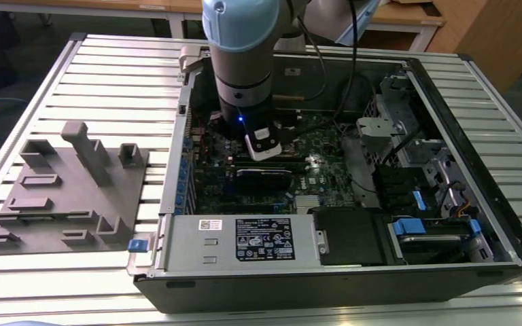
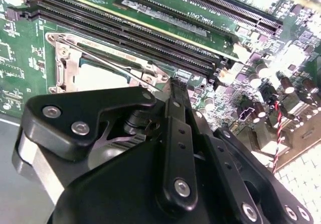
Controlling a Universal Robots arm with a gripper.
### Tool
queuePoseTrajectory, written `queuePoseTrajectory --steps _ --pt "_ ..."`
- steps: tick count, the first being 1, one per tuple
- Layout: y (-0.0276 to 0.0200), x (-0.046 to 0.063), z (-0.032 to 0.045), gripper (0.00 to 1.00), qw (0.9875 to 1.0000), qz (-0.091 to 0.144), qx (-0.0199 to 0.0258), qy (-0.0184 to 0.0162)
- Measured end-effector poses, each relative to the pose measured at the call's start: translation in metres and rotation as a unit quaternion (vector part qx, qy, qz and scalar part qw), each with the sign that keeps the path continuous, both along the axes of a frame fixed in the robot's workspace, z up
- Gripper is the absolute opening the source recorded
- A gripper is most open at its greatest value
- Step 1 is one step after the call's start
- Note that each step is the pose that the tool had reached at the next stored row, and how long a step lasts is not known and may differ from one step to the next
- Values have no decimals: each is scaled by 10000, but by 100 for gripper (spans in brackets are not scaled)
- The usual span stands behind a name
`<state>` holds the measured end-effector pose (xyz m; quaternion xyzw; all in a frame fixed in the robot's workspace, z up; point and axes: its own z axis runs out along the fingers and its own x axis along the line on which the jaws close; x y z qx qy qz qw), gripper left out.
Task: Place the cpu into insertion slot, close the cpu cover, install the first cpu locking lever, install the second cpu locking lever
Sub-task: 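Install the second cpu locking lever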
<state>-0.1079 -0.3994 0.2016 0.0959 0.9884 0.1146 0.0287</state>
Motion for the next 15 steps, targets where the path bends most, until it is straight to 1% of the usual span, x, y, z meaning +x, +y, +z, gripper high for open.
queuePoseTrajectory --steps 2,3,9,10,12,13,15 --pt "0 -1 41 11 10000 -1 -1 1" --pt "0 0 79 11 10000 -1 1 0" --pt "0 0 353 11 10000 0 -1 0" --pt "0 1 385 11 10000 0 0 0" --pt "1 14 392 11 10000 -2 -2 0" --pt "1 28 392 11 10000 -6 -9 0" --pt "1 62 394 11 10000 -19 -50 0"
